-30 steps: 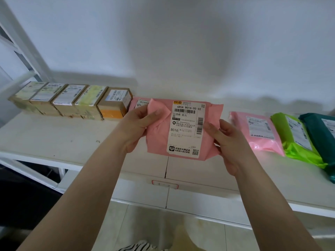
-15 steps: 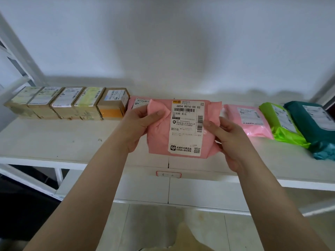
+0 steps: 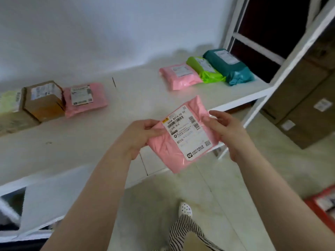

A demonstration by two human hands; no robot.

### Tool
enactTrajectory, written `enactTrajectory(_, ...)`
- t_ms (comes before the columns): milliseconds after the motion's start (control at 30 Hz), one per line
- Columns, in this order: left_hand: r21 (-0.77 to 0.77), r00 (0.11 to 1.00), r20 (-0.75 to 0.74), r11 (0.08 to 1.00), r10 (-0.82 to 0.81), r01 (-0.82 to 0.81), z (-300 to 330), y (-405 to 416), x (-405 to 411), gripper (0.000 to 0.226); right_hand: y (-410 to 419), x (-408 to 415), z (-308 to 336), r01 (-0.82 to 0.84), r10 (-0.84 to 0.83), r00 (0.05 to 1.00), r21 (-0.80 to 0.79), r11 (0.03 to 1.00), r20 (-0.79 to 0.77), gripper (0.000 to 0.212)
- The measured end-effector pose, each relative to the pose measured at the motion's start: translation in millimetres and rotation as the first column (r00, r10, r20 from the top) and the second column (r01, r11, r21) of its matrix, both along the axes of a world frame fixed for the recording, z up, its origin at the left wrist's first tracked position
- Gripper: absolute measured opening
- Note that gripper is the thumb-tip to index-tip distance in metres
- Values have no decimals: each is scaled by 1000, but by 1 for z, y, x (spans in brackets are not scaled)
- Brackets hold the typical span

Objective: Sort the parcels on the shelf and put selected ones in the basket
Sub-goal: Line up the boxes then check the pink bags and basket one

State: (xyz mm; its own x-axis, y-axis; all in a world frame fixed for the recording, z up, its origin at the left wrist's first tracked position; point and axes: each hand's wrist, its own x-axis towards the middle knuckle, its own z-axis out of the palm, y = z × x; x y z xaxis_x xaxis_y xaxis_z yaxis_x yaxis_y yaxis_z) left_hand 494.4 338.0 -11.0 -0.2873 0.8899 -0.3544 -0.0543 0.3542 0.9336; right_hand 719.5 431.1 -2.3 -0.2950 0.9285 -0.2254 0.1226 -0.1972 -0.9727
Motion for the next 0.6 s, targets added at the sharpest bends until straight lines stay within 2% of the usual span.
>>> enactTrajectory(67, -31, 997, 74, 999, 29, -26, -15, 12, 34, 29, -15, 38, -18, 148, -151, 988, -97, 984, -25, 101)
enactTrajectory(100, -45, 993, 114, 998, 40, -36, -21, 19, 53, 27, -22, 57, -28, 190, -202, 978, -175, 966, -52, 104)
enactTrajectory(133, -55, 988, 151, 998, 43, -35, -27, 27, 73, 26, -29, 75, -36, 202, -227, 971, -247, 948, -77, 92)
enactTrajectory(167, -63, 983, 182, 998, 33, -21, -32, 34, 94, 26, -35, 93, -44, 204, -242, 966, -303, 931, -95, 70)
enactTrajectory(233, -75, 978, 207, 997, -7, 23, -41, 49, 138, 26, -43, 125, -57, 231, -294, 947, -363, 903, -130, 29)
enactTrajectory(267, -75, 978, 205, 996, -33, 49, -44, 56, 160, 24, -45, 140, -61, 256, -329, 932, -372, 892, -148, 19)
enactTrajectory(400, -88, 966, 204, 980, -156, 177, -57, 81, 245, 21, -42, 208, -74, 401, -487, 856, -372, 837, -172, 8)
enactTrajectory(600, -179, 899, 200, 888, -389, 424, -81, 120, 418, 14, -40, 367, -93, 632, -717, 686, -388, 671, -124, 4)
